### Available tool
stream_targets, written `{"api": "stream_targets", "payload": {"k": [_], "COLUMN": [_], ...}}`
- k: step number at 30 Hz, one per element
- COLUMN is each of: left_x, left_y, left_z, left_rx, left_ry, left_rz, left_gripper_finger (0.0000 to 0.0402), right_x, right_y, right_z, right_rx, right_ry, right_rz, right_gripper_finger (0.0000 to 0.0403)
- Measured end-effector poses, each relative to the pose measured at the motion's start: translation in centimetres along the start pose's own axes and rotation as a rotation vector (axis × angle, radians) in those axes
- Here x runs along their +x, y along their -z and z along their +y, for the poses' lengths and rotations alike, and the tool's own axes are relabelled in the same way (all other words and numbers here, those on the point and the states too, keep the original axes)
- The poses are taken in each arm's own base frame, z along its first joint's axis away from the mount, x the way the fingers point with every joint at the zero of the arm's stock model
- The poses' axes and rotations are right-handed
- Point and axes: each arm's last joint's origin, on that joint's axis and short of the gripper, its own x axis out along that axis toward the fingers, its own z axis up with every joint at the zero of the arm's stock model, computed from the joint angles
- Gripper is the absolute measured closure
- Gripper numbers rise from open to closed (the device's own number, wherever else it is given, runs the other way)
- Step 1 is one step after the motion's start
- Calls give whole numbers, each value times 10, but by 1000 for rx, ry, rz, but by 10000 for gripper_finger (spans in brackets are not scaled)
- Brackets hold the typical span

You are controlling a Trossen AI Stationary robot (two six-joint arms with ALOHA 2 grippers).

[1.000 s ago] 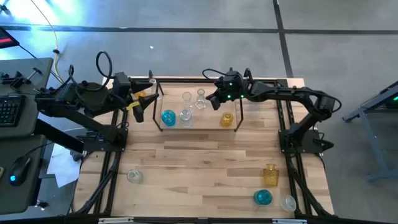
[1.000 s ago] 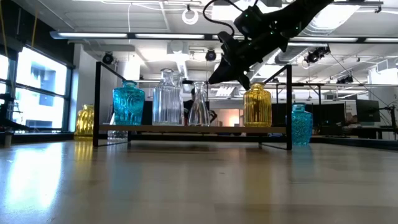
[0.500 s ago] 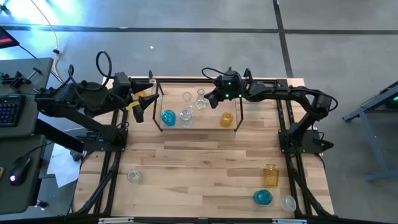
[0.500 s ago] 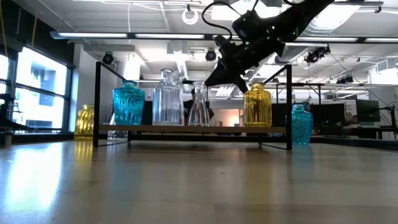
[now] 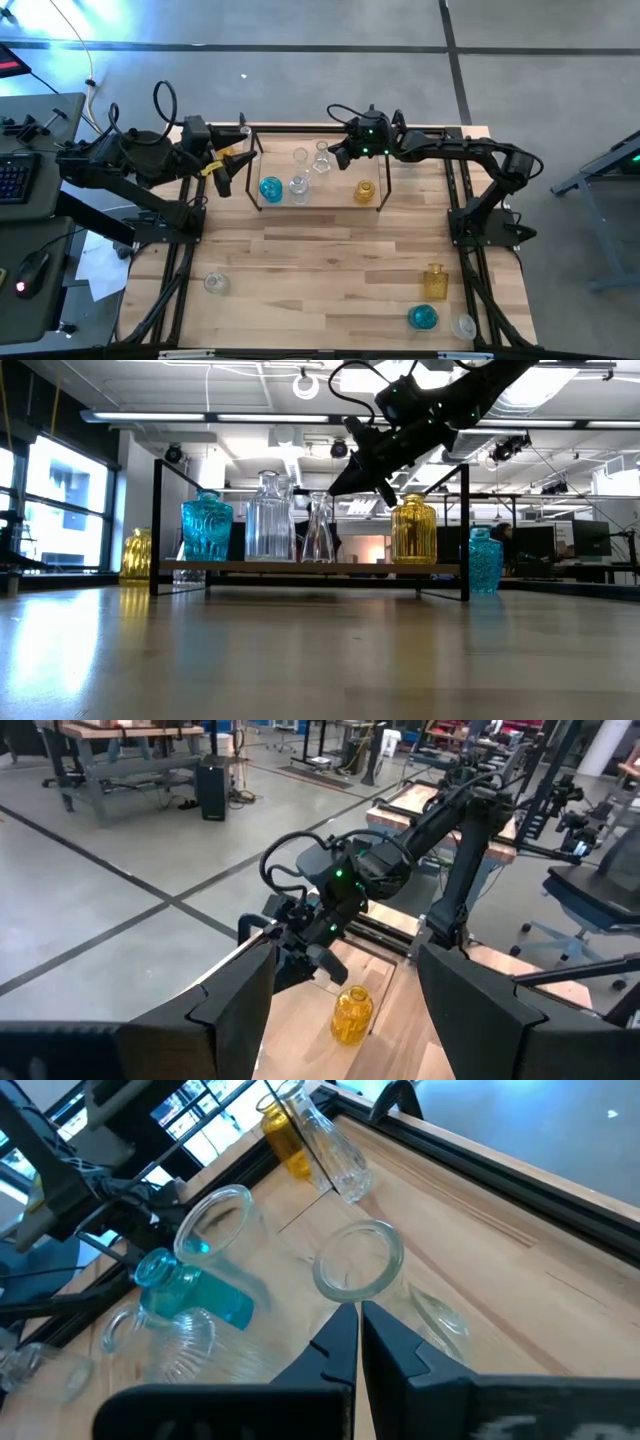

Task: Sort vases onto shelf
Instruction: Put the transparent vase on the shelf aligned with the other transparent vases

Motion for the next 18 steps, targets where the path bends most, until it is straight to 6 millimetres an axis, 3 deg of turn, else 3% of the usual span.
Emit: {"api": "stream_targets", "payload": {"k": [18], "left_x": [5], "left_y": [1], "left_z": [-5], "left_rx": [-2], "left_ry": [16], "left_rz": [8], "left_gripper_finger": [165], "right_x": [5], "right_y": [5], "right_z": [-8], "right_rx": [2], "right_ry": [100], "right_rz": [8], "right_gripper_finger": [403]}}
